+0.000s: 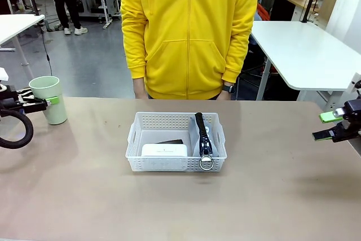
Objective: Efficiently arrange items inside the basket to fit them all.
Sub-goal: Pick up the Reusable plastic cup and place it inside the Organizing basket.
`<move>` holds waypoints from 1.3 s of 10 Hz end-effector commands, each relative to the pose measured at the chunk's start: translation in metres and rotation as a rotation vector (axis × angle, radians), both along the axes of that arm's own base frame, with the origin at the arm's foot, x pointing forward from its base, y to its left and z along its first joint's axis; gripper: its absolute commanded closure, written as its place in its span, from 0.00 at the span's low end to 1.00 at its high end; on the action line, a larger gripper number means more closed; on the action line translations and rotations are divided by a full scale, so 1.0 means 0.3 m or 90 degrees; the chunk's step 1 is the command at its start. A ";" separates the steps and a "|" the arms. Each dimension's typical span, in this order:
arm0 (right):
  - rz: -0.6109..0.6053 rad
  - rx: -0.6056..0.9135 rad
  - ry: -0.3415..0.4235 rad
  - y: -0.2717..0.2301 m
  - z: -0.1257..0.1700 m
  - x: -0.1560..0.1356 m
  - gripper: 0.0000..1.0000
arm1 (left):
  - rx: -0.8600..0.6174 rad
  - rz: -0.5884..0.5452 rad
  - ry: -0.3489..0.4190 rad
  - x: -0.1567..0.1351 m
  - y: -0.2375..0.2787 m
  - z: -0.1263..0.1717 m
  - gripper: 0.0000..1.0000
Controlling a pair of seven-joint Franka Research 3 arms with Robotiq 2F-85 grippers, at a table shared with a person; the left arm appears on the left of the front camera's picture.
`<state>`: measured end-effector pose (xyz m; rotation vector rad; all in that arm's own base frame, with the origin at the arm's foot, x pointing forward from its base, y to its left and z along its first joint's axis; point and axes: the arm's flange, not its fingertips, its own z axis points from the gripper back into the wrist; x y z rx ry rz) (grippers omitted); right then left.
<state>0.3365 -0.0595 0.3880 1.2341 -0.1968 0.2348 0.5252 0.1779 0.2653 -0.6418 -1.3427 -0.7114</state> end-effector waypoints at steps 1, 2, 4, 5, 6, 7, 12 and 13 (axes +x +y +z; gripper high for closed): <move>0.001 0.005 0.001 -0.004 0.013 0.001 0.00 | -0.015 -0.005 -0.006 -0.012 0.011 0.026 1.00; 0.001 0.005 0.001 -0.004 0.013 0.001 0.00 | -0.016 -0.009 -0.009 -0.035 0.019 0.051 1.00; 0.001 0.005 0.001 -0.004 0.013 0.001 0.00 | -0.007 -0.051 0.011 -0.128 0.061 0.195 0.63; 0.001 0.005 0.001 -0.004 0.013 0.001 0.00 | -0.009 -0.079 0.022 -0.179 0.079 0.268 0.63; 0.001 0.005 0.001 -0.004 0.013 0.001 0.00 | -0.015 -0.125 0.024 -0.282 0.098 0.376 1.00; 0.001 0.005 0.001 -0.004 0.013 0.001 0.00 | -0.026 -0.164 0.003 -0.382 0.110 0.442 0.63; 0.001 0.005 0.001 -0.004 0.013 0.001 0.00 | -0.083 -0.256 0.026 -0.475 0.173 0.407 0.61; 0.001 0.005 0.001 -0.004 0.013 0.001 0.00 | -0.085 -0.212 -0.053 -0.557 0.148 0.509 0.61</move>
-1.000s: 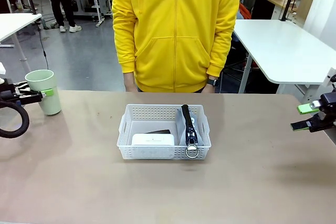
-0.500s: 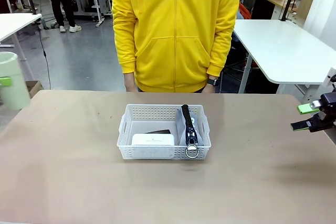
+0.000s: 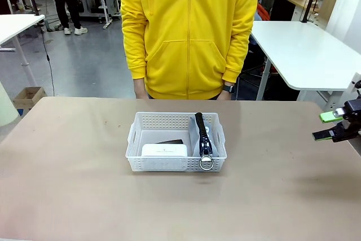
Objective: Efficiently arrange items inside the basket to fit them all.
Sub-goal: Pick up the Reusable plastic cup and place it inside the Organizing basket.
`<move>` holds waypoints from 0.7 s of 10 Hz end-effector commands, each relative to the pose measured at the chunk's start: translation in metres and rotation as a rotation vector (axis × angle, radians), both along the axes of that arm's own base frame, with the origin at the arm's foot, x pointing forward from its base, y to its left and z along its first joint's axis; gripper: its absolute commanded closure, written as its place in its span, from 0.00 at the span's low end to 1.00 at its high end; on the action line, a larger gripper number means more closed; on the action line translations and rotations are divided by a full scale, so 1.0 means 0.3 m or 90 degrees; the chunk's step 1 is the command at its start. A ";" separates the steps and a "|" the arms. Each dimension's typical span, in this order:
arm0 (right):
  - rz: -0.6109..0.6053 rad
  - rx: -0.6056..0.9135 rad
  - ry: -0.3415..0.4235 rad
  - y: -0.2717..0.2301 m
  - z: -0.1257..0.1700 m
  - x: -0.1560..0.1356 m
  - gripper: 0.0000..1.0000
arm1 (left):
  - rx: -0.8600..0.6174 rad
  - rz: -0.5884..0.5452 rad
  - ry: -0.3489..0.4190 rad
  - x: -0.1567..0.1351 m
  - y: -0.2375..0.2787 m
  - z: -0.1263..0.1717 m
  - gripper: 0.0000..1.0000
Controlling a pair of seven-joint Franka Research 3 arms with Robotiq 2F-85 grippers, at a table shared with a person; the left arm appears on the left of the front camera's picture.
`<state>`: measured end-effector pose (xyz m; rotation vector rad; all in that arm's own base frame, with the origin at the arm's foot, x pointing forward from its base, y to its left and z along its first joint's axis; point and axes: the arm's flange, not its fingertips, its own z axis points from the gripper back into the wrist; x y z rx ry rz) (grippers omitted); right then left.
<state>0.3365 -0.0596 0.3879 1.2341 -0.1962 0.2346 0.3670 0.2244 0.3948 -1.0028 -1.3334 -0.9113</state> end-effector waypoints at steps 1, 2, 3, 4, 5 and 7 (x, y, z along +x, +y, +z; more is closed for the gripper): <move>0.001 0.005 0.000 -0.004 0.013 0.001 0.00 | 0.002 0.013 -0.033 -0.029 -0.007 0.077 0.61; 0.001 0.005 0.000 -0.004 0.013 0.001 0.00 | 0.002 0.013 -0.033 -0.029 -0.007 0.077 0.61; 0.001 0.005 0.000 -0.004 0.013 0.001 0.00 | 0.002 0.013 -0.033 -0.029 -0.007 0.077 0.61; 0.001 0.005 0.000 -0.004 0.013 0.001 0.00 | 0.007 0.003 -0.017 -0.009 0.002 0.041 0.09; 0.001 0.005 0.000 -0.004 0.013 0.001 0.00 | 0.035 0.015 -0.007 -0.008 -0.058 0.064 0.09; 0.001 0.005 0.000 -0.004 0.013 0.001 0.00 | 0.051 -0.064 -0.004 0.057 -0.286 0.184 0.09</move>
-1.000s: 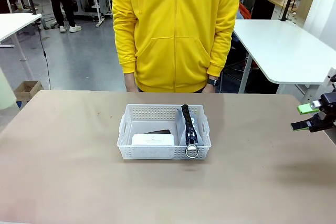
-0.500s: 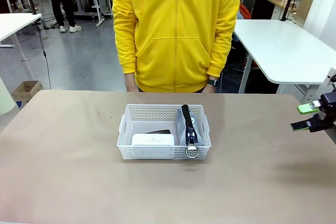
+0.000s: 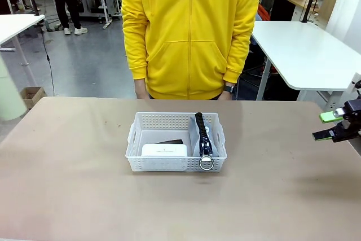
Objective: Efficiently arrange items inside the basket to fit them all.
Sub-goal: Pick up the Reusable plastic cup and place it inside the Organizing basket.
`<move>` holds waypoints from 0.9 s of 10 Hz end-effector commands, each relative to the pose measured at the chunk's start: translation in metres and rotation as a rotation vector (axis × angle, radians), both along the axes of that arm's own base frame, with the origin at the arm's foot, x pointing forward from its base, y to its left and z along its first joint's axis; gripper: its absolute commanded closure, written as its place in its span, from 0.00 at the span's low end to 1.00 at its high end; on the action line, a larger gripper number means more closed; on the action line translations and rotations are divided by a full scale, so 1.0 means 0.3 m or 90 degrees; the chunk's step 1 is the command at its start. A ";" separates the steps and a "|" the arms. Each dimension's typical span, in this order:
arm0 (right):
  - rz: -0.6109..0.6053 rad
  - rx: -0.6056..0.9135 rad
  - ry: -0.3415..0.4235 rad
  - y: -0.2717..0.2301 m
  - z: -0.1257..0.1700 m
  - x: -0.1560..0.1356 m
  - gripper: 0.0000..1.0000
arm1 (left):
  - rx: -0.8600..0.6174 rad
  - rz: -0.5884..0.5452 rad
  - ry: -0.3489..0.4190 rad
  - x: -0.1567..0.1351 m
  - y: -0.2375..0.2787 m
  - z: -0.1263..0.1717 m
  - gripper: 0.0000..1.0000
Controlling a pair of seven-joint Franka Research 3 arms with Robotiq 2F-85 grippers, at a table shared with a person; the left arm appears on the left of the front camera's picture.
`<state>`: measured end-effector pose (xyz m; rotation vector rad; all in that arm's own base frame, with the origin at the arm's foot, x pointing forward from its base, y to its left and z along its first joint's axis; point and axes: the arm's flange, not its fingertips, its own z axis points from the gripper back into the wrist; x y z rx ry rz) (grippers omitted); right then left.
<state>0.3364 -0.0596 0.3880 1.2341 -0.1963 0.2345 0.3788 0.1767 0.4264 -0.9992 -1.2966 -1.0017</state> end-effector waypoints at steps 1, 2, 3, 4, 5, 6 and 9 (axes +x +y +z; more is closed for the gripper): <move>0.001 0.005 0.000 -0.004 0.013 0.001 0.00 | 0.044 -0.079 0.025 0.051 -0.259 0.112 0.09; 0.001 0.005 0.000 -0.004 0.013 0.001 0.00 | 0.090 -0.149 0.032 0.085 -0.394 0.115 0.09; 0.001 0.005 0.000 -0.004 0.013 0.001 0.00 | 0.115 -0.216 0.039 0.108 -0.558 0.113 0.09; 0.001 0.005 0.000 -0.004 0.013 0.001 0.00 | 0.165 -0.265 0.057 0.112 -0.713 0.089 0.09; 0.001 0.005 0.000 -0.004 0.013 0.001 0.00 | 0.224 -0.325 0.081 0.095 -0.873 0.063 0.09; 0.001 0.005 0.000 -0.004 0.013 0.001 0.00 | 0.291 -0.369 0.084 0.075 -1.015 0.053 0.09; 0.001 0.005 0.000 -0.004 0.013 0.001 0.00 | 0.396 -0.409 0.067 0.062 -1.265 0.042 0.09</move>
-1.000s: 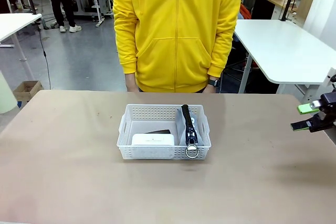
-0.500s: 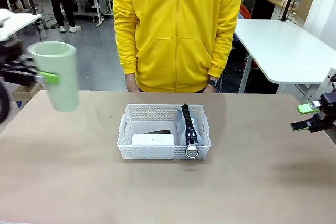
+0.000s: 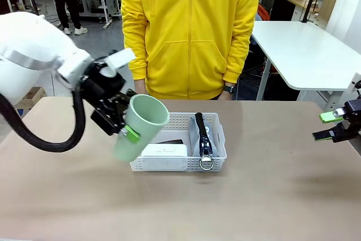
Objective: Efficiently arrange items inside the basket to fit them all.
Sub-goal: Pick up the Reusable plastic cup and place it inside the Organizing basket.
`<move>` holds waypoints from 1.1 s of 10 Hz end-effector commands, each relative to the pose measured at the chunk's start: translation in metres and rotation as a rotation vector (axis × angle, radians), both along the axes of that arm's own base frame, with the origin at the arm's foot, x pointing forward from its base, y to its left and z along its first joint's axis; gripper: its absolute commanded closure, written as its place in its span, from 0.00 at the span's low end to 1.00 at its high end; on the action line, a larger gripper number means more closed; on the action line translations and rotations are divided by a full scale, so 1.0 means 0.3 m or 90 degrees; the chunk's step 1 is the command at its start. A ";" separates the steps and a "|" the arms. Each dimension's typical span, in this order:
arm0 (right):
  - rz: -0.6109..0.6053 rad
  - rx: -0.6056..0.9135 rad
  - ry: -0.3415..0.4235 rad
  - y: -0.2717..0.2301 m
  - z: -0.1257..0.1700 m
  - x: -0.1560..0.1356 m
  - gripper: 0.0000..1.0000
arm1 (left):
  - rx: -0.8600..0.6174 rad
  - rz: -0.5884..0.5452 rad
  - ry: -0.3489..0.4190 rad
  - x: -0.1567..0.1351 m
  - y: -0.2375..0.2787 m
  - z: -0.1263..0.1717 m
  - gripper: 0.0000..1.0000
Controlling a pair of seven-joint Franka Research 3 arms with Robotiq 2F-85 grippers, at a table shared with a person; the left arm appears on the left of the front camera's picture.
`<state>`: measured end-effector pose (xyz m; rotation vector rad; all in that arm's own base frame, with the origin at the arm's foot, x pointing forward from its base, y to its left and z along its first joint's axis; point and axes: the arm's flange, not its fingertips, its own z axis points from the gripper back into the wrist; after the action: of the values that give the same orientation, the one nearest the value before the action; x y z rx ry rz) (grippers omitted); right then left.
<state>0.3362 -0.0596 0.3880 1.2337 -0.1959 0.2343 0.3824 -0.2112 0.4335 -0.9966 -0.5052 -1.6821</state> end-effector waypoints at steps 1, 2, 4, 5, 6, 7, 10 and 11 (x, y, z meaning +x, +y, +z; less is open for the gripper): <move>0.001 0.005 0.000 -0.004 0.013 0.002 0.00 | -0.013 0.007 0.028 0.061 0.052 0.037 0.09; 0.001 0.005 0.000 -0.004 0.013 0.002 0.00 | 0.000 0.000 0.000 0.000 0.000 0.000 0.09; 0.001 0.005 0.000 -0.004 0.013 0.002 0.00 | 0.000 0.000 0.000 0.000 0.000 0.000 0.09; 0.001 0.005 0.000 -0.004 0.013 0.002 0.00 | 0.000 0.000 0.000 0.000 0.000 0.000 0.09; 0.001 0.005 0.000 -0.004 0.013 0.002 0.00 | 0.000 0.000 0.000 0.000 0.000 0.000 0.09; 0.001 0.005 0.000 -0.004 0.013 0.002 0.00 | 0.002 0.001 0.007 0.014 -0.007 -0.005 0.09; 0.001 0.005 0.000 -0.004 0.013 0.002 0.00 | 0.173 0.042 0.062 0.095 -0.119 0.105 0.09; 0.001 0.005 0.000 -0.004 0.013 0.002 0.00 | 0.258 0.030 0.076 0.139 -0.189 0.122 0.09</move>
<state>0.3362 -0.0596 0.3880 1.2336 -0.1958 0.2343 0.4033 -0.2448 0.4590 -0.8452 -0.2695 -1.5827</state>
